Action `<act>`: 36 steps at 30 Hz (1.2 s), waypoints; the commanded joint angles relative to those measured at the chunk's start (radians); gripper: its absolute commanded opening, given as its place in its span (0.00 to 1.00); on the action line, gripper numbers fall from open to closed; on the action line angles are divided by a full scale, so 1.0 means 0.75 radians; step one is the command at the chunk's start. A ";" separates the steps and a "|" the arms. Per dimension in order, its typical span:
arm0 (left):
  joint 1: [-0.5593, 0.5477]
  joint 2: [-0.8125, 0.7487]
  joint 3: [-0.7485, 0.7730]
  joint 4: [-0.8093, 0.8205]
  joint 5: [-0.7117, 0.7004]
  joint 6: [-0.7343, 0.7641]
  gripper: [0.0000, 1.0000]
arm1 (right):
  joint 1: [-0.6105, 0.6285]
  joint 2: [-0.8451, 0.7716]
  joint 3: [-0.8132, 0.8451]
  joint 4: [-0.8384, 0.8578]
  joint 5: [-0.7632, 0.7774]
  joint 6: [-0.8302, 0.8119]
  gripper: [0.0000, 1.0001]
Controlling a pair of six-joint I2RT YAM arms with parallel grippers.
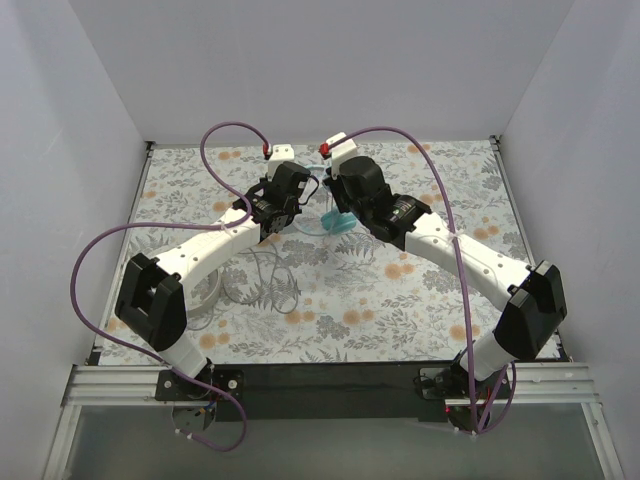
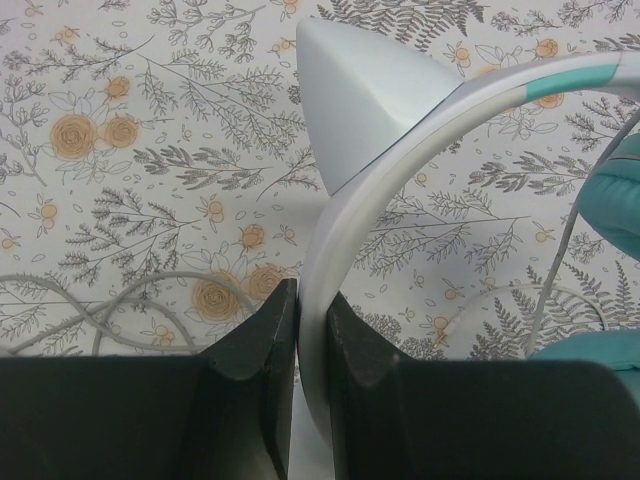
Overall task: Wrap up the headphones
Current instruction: Wrap the headphone cable with the right arm
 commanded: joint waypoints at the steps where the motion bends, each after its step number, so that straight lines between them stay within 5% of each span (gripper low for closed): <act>1: -0.004 -0.093 0.061 0.017 0.020 -0.018 0.00 | -0.006 -0.031 0.002 0.097 0.057 -0.031 0.12; 15: -0.006 -0.176 0.027 0.027 -0.054 0.055 0.00 | -0.045 0.026 0.106 0.060 0.014 -0.195 0.21; 36: -0.008 -0.285 -0.021 -0.006 0.194 0.223 0.00 | -0.118 0.053 0.223 0.033 -0.227 -0.481 0.24</act>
